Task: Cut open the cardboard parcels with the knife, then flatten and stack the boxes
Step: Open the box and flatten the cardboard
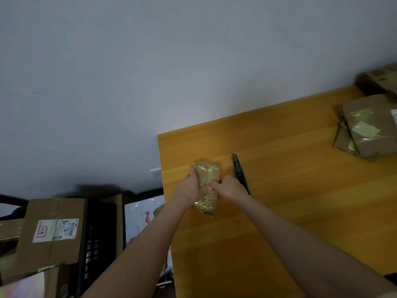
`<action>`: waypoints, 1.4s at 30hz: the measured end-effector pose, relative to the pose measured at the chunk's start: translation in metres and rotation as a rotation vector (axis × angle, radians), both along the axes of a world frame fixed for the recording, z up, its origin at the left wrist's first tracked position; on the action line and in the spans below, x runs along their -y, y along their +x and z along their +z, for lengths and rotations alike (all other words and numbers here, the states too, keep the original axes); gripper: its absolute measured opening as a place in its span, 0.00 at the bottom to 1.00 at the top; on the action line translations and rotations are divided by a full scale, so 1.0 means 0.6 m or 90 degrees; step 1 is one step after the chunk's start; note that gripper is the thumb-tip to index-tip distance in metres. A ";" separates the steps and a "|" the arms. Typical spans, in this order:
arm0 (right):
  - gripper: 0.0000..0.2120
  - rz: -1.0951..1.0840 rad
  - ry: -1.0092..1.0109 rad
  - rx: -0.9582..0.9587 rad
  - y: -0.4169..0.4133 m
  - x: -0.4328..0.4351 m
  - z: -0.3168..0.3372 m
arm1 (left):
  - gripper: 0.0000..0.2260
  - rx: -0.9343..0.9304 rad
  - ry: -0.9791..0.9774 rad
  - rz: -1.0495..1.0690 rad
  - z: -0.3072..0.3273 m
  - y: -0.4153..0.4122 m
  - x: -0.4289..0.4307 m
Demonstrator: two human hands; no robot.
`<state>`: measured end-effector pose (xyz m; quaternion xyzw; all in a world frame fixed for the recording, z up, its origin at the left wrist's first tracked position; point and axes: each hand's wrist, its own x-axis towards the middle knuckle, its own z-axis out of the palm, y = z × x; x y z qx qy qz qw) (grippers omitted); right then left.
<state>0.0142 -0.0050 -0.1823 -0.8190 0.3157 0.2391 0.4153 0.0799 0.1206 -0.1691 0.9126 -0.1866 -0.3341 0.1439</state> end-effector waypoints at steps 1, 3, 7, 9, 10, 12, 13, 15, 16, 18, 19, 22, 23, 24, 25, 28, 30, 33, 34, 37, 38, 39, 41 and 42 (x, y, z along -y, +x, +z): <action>0.18 -0.006 -0.005 0.009 0.005 -0.001 0.001 | 0.47 0.004 0.004 -0.001 -0.002 0.000 -0.001; 0.16 -0.009 -0.020 0.014 0.011 -0.003 0.007 | 0.48 0.011 0.018 0.000 -0.003 0.001 -0.002; 0.17 -0.008 -0.141 -0.005 0.008 -0.010 0.011 | 0.48 0.037 0.033 -0.002 -0.007 -0.003 0.002; 0.19 -0.013 -0.166 -0.009 0.005 -0.011 0.010 | 0.48 0.071 0.063 -0.015 -0.004 -0.006 0.007; 0.19 -0.016 -0.165 -0.012 0.004 -0.010 0.010 | 0.48 0.097 0.091 -0.024 -0.001 -0.007 0.010; 0.19 -0.029 -0.157 -0.010 -0.001 -0.009 0.008 | 0.48 0.149 0.142 -0.031 0.011 -0.013 0.018; 0.19 -0.035 -0.159 -0.003 -0.005 -0.009 0.009 | 0.47 0.171 0.152 -0.031 0.018 -0.016 0.023; 0.19 -0.046 -0.178 0.004 -0.011 -0.013 0.015 | 0.44 0.208 0.153 -0.037 0.029 -0.024 0.033; 0.19 -0.050 -0.197 0.008 -0.013 -0.014 0.021 | 0.40 0.228 0.147 -0.039 0.036 -0.027 0.037; 0.18 -0.046 -0.241 0.027 -0.013 -0.010 0.041 | 0.30 0.264 0.122 -0.030 0.053 -0.030 0.047; 0.18 -0.040 -0.261 0.040 -0.013 -0.006 0.053 | 0.26 0.272 0.107 -0.021 0.064 -0.031 0.053; 0.17 -0.037 -0.303 0.073 -0.012 0.009 0.084 | 0.18 0.259 0.075 -0.020 0.101 -0.030 0.072; 0.17 -0.043 -0.313 0.079 -0.015 0.016 0.091 | 0.16 0.238 0.055 -0.015 0.113 -0.028 0.080; 0.17 -0.055 -0.317 0.087 -0.019 0.025 0.097 | 0.13 0.217 0.028 -0.009 0.125 -0.026 0.085; 0.16 -0.068 -0.316 0.099 -0.025 0.035 0.104 | 0.11 0.198 -0.001 -0.008 0.137 -0.022 0.089; 0.16 -0.081 -0.308 0.139 -0.041 0.067 0.120 | 0.11 0.148 -0.068 -0.010 0.166 -0.009 0.093; 0.16 -0.091 -0.307 0.157 -0.047 0.083 0.129 | 0.13 0.098 -0.146 0.041 0.176 -0.005 0.088; 0.16 -0.120 -0.242 0.207 -0.048 0.103 0.132 | 0.13 -0.042 -0.313 0.193 0.184 -0.002 0.080; 0.15 -0.129 -0.203 0.232 -0.049 0.109 0.133 | 0.11 -0.101 -0.357 0.224 0.188 -0.003 0.076; 0.14 -0.148 -0.135 0.290 -0.056 0.117 0.138 | 0.11 -0.157 -0.400 0.222 0.198 -0.005 0.069; 0.15 -0.168 -0.125 0.300 -0.056 0.116 0.141 | 0.11 -0.142 -0.403 0.215 0.199 -0.006 0.072; 0.16 -0.195 -0.119 0.307 -0.055 0.114 0.144 | 0.12 -0.117 -0.404 0.208 0.201 -0.009 0.077; 0.18 -0.239 -0.133 0.301 -0.052 0.106 0.149 | 0.13 -0.039 -0.386 0.186 0.203 -0.016 0.091; 0.19 -0.243 -0.145 0.299 -0.050 0.101 0.152 | 0.14 0.006 -0.365 0.162 0.205 -0.019 0.097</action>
